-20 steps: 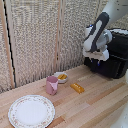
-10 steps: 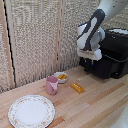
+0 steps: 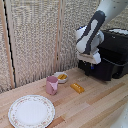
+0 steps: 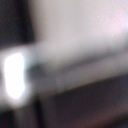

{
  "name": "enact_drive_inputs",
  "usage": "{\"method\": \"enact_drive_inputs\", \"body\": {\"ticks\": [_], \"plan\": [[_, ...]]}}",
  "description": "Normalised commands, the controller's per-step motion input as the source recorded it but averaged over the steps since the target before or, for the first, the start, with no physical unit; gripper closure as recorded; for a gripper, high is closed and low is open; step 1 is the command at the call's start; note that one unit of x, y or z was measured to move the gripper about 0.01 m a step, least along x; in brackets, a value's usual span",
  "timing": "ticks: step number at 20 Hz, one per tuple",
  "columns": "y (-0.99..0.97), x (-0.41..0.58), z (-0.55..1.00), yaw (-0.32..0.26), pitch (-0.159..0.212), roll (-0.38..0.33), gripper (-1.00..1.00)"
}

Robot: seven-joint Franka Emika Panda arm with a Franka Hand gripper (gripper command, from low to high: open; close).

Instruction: Extend the gripper towards the air fryer handle. Grasp the air fryer handle and pull it to open the air fryer. Release the air fryer handle and move the gripper to the bread. Grasp the bread with the gripper and move it to the air fryer basket. Release the bread inside the air fryer and retract the gripper.

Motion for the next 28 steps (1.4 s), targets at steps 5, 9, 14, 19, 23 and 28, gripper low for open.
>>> {"method": "enact_drive_inputs", "body": {"ticks": [5,9,14,19,23,28], "plan": [[0.35,-0.079,-0.16,0.147,0.089,-0.063,1.0],[0.13,0.0,-0.05,0.029,0.051,-0.004,-1.0],[-0.02,0.022,-0.01,-0.103,0.008,0.0,-1.0],[0.1,0.035,0.31,-0.051,-0.019,0.085,-1.0],[0.29,0.164,0.89,-0.001,-0.004,0.022,-1.0],[0.4,0.19,0.89,0.111,0.034,-0.031,-1.0]]}}
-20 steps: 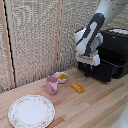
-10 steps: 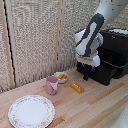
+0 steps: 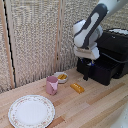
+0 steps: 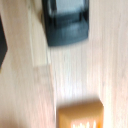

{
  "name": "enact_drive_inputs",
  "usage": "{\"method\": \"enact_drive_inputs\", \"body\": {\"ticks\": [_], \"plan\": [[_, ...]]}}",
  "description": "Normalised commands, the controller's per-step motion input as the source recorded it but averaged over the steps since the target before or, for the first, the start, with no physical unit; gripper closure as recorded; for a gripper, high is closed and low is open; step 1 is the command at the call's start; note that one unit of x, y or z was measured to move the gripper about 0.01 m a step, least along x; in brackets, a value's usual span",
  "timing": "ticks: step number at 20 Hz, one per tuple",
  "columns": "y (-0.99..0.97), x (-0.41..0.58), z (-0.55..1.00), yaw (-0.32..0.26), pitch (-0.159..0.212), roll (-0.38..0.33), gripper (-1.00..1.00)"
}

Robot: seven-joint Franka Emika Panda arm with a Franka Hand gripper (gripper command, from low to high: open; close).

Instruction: Extend the gripper towards the air fryer handle. Grasp the air fryer handle and pull it to open the air fryer. Release the air fryer handle and move the gripper to the bread. Grasp the bread with the gripper and move it to the air fryer basket. Release the bread inside the air fryer and retract the gripper.

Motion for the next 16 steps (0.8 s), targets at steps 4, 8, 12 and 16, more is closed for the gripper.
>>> {"method": "enact_drive_inputs", "body": {"ticks": [4,8,12,16], "plan": [[0.41,0.042,0.59,0.192,0.129,-0.027,-1.0],[0.32,0.0,0.31,0.229,0.148,0.021,-1.0],[0.16,-0.052,0.04,0.241,0.059,0.134,-1.0],[0.05,-0.096,0.0,0.252,0.003,0.206,-1.0]]}}
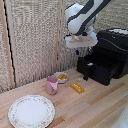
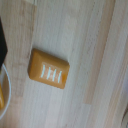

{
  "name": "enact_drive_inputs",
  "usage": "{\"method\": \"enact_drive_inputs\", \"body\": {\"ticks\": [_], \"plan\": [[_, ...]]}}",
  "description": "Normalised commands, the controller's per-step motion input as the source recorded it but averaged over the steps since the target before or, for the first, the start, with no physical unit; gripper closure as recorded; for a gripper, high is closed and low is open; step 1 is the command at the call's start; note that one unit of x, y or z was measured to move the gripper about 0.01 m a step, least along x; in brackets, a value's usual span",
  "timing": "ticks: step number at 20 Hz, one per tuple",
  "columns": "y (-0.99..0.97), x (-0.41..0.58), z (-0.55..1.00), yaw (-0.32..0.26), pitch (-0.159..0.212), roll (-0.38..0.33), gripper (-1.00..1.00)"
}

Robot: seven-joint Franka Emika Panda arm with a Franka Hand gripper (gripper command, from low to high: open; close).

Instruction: Extend the gripper towards the air fryer handle. Grasp the air fryer handle and pull it to open the air fryer. Release the air fryer handle and move the gripper to the bread. Grasp the bread with the gripper and move it to the air fryer basket. Release the bread inside the air fryer and retract the gripper.

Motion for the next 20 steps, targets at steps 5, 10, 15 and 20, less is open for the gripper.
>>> {"method": "enact_drive_inputs", "body": {"ticks": [5,10,15,20], "plan": [[0.08,-0.009,0.0,0.206,-0.064,0.33,-1.0],[0.19,-0.081,0.0,0.155,-0.029,0.343,-1.0],[0.25,-0.224,0.0,0.168,0.06,0.187,-1.0],[0.11,-0.323,-0.11,0.249,0.12,0.031,-1.0]]}}
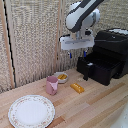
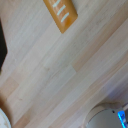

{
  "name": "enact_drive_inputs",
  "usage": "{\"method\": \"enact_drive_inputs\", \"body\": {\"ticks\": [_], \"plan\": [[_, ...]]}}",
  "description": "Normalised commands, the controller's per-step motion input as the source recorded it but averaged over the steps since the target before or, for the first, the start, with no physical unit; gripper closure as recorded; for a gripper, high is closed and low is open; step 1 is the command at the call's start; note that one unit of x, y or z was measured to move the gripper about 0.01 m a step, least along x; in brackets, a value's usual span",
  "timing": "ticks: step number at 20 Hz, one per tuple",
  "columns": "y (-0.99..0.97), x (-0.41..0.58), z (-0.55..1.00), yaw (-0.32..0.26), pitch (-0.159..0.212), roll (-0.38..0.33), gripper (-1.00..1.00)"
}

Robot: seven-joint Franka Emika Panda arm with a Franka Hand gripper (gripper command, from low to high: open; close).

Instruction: Extend the gripper towards the air fryer handle. Grasp the air fryer handle and pull it to open the air fryer. Release the air fryer handle and move the gripper to the bread. Grasp the bread with the gripper and move it to the air fryer basket. Release the bread inside the air fryer and retract the gripper.

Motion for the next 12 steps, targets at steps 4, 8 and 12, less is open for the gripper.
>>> {"method": "enact_drive_inputs", "body": {"ticks": [4,8,12], "plan": [[0.01,-0.356,-0.32,0.293,0.093,0.0,-1.0],[0.02,-0.337,-0.49,0.292,0.015,0.022,-1.0],[0.1,-0.201,-0.52,0.282,-0.033,0.054,-1.0]]}}
